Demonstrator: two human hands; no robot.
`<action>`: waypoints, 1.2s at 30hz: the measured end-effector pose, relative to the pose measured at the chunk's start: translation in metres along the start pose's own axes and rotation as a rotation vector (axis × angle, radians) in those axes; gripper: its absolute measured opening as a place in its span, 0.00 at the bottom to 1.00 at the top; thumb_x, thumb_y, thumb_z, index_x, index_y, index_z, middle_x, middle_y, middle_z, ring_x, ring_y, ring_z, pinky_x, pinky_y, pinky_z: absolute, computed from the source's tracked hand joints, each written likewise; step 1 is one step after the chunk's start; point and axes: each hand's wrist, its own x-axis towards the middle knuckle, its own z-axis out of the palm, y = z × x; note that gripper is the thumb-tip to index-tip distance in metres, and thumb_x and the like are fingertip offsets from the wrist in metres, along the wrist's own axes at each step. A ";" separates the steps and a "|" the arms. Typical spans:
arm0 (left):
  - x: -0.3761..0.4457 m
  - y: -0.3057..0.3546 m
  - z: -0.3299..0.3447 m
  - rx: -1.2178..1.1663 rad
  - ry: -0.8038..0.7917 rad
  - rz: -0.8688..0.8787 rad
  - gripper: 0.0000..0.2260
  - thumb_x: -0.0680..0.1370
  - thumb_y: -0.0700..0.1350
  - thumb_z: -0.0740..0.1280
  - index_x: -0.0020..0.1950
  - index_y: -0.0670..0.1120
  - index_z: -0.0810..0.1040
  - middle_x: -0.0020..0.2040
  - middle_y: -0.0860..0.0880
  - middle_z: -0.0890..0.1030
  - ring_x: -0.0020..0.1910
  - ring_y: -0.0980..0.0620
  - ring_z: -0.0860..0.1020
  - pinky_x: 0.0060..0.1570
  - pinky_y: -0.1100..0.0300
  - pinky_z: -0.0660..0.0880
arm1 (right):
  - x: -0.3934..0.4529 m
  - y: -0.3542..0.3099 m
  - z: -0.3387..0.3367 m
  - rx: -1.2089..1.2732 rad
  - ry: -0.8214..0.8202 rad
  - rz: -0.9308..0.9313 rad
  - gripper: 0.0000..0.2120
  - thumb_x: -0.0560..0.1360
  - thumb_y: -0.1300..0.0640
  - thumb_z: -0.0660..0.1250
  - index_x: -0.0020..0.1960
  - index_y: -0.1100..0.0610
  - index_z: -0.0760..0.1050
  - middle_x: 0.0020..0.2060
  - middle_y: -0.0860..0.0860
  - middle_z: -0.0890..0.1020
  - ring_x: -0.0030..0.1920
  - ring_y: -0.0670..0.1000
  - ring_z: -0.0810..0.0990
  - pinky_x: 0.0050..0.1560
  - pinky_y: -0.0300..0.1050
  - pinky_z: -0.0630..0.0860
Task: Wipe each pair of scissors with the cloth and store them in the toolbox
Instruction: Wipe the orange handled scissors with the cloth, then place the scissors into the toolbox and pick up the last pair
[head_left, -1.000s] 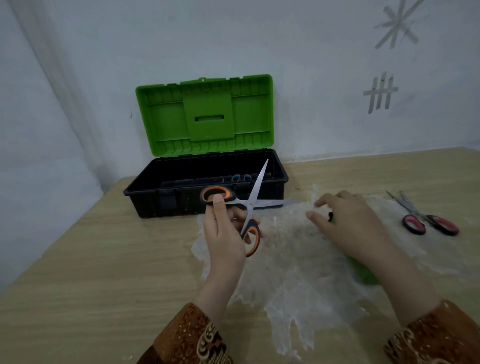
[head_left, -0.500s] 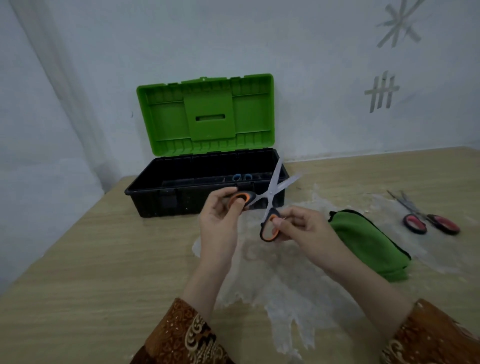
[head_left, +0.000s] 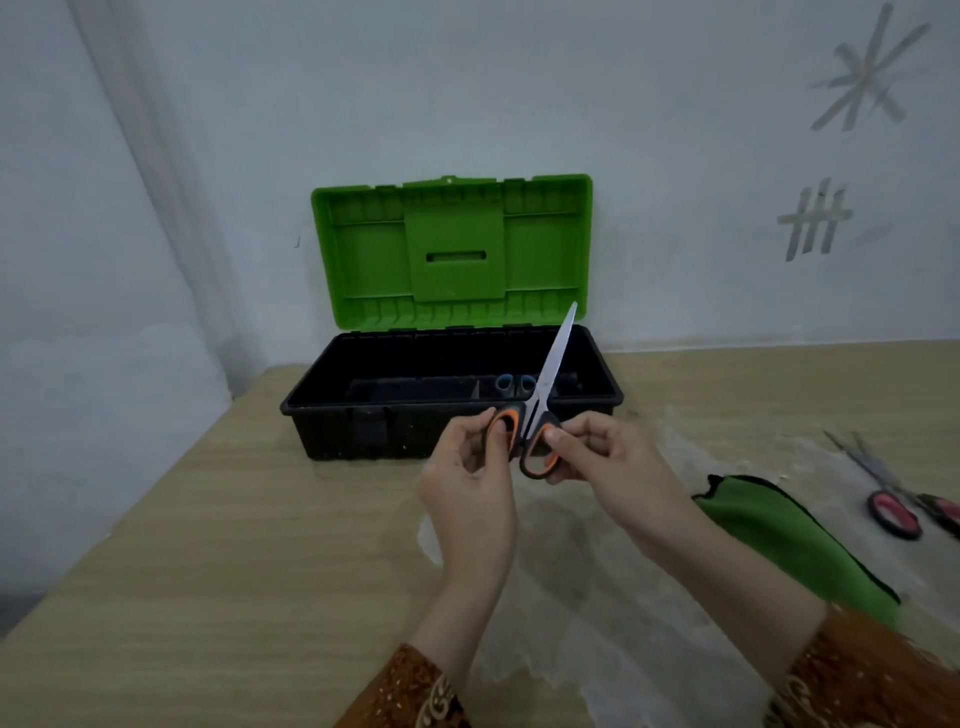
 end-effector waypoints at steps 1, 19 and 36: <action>0.007 -0.001 -0.002 0.009 -0.011 0.010 0.05 0.79 0.39 0.66 0.49 0.46 0.81 0.42 0.51 0.84 0.43 0.58 0.83 0.44 0.63 0.78 | 0.009 -0.001 0.005 -0.015 -0.003 0.003 0.07 0.77 0.60 0.66 0.42 0.62 0.78 0.31 0.50 0.82 0.33 0.47 0.81 0.40 0.38 0.79; 0.105 -0.086 -0.051 0.810 -0.341 0.543 0.12 0.80 0.51 0.60 0.52 0.46 0.80 0.44 0.52 0.78 0.44 0.51 0.74 0.52 0.59 0.68 | 0.275 -0.007 0.062 -0.816 -0.807 0.255 0.09 0.75 0.56 0.69 0.55 0.56 0.79 0.46 0.50 0.83 0.34 0.46 0.82 0.24 0.34 0.70; 0.104 -0.092 -0.051 0.807 -0.310 0.588 0.12 0.80 0.50 0.61 0.53 0.45 0.81 0.44 0.50 0.78 0.44 0.51 0.75 0.51 0.59 0.69 | 0.276 0.050 0.122 -1.172 -0.670 -0.060 0.25 0.67 0.54 0.77 0.61 0.57 0.76 0.55 0.53 0.80 0.54 0.52 0.78 0.48 0.40 0.74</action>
